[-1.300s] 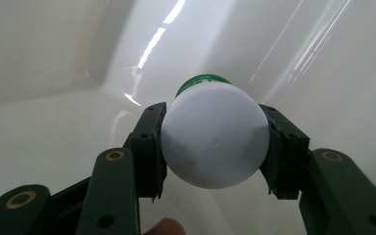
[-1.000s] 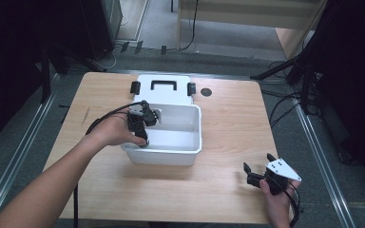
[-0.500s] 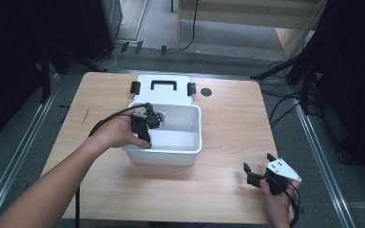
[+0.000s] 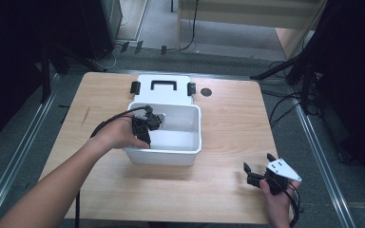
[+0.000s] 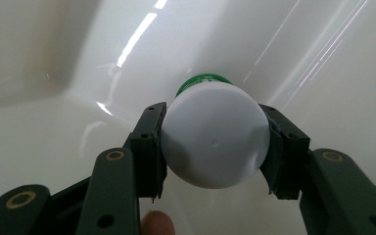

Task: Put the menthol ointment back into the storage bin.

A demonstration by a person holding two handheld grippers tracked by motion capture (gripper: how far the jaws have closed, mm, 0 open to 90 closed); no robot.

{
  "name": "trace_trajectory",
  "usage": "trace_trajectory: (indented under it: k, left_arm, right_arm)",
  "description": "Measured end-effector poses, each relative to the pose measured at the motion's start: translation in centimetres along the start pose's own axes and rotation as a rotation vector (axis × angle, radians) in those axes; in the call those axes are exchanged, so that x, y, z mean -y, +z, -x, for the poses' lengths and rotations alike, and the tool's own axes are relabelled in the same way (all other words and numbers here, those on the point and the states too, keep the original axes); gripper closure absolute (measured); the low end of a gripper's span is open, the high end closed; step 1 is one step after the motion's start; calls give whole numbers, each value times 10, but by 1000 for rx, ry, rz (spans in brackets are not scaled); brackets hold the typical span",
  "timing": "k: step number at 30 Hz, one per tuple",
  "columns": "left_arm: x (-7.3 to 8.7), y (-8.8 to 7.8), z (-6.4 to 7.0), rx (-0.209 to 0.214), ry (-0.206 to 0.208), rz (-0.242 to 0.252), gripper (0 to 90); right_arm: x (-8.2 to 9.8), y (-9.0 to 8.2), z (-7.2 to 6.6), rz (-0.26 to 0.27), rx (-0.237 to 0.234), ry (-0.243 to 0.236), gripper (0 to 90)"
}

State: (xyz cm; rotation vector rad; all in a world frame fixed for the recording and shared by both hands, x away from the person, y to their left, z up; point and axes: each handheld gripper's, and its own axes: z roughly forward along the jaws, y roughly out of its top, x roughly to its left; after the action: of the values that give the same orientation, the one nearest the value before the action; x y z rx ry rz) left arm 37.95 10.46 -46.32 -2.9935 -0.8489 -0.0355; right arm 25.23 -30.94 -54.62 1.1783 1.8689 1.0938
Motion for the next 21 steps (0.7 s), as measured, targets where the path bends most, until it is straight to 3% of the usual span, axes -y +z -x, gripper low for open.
trace_trajectory:
  k: [11, 21]
  left_arm:
    - [-1, -1, 2, -19, 0, -5, 502]
    - [0, -4, 1, -6, 5, -8, 503]
  right_arm:
    - [0, 0, 0, 1, -1, 1, 69]
    - [0, 0, 0, 2, -1, 2, 69]
